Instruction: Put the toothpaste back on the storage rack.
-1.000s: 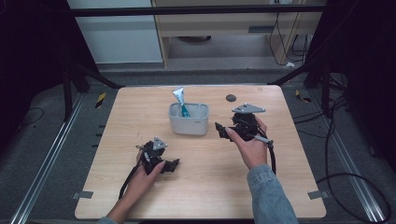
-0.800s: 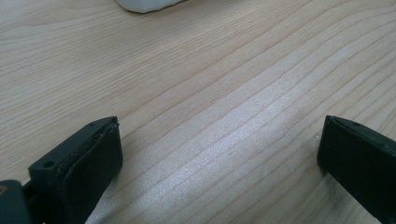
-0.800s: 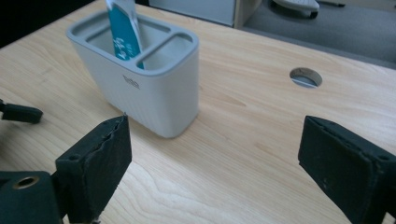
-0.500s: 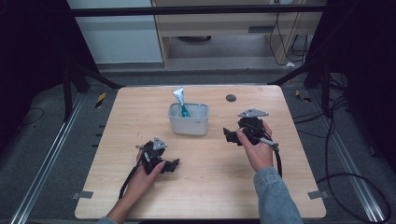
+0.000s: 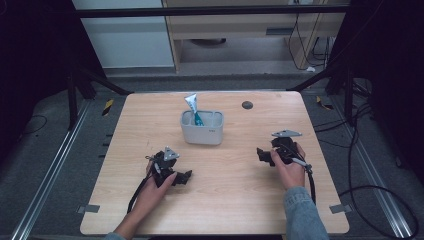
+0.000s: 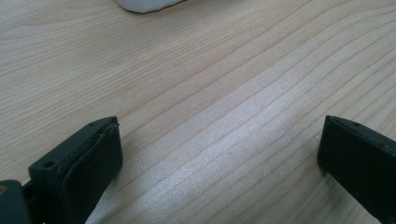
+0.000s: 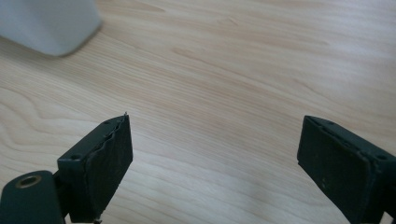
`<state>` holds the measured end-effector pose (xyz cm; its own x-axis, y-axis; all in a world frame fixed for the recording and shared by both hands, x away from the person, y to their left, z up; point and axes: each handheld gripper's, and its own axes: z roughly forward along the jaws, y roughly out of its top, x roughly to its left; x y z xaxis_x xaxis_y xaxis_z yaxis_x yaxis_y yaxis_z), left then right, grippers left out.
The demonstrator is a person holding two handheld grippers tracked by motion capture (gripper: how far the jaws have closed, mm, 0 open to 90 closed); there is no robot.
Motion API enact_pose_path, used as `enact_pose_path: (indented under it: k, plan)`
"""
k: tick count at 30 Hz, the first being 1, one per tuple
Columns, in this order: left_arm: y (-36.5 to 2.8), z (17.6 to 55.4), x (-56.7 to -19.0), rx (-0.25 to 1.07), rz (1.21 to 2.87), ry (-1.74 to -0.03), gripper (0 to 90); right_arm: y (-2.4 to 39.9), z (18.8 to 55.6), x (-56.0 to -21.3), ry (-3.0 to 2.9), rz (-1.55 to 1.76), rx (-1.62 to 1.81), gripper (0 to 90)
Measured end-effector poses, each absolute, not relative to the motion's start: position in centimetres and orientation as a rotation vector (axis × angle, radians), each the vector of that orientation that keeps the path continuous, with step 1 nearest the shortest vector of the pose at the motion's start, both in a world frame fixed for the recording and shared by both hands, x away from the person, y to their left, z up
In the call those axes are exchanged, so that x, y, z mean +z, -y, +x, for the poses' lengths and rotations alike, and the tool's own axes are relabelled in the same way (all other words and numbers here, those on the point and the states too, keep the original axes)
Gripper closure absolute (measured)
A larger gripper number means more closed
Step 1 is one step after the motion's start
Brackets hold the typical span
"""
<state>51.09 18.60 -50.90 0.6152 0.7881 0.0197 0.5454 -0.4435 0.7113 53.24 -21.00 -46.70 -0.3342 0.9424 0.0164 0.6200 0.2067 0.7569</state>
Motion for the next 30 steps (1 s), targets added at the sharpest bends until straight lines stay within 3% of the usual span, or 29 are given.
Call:
enact_pose_path:
  k: [15, 30]
  plan:
    - [-18.6, 51.1, -50.9, 0.458, 2.159, -1.042, 0.0, 24.4, 53.7, -49.3, -1.933, 1.565, 0.948, 10.8]
    - [-18.6, 51.1, -50.9, 0.457, 2.16, -1.042, 0.0, 24.8, 54.8, -50.8, -1.92, 1.613, 0.913, 9.0]
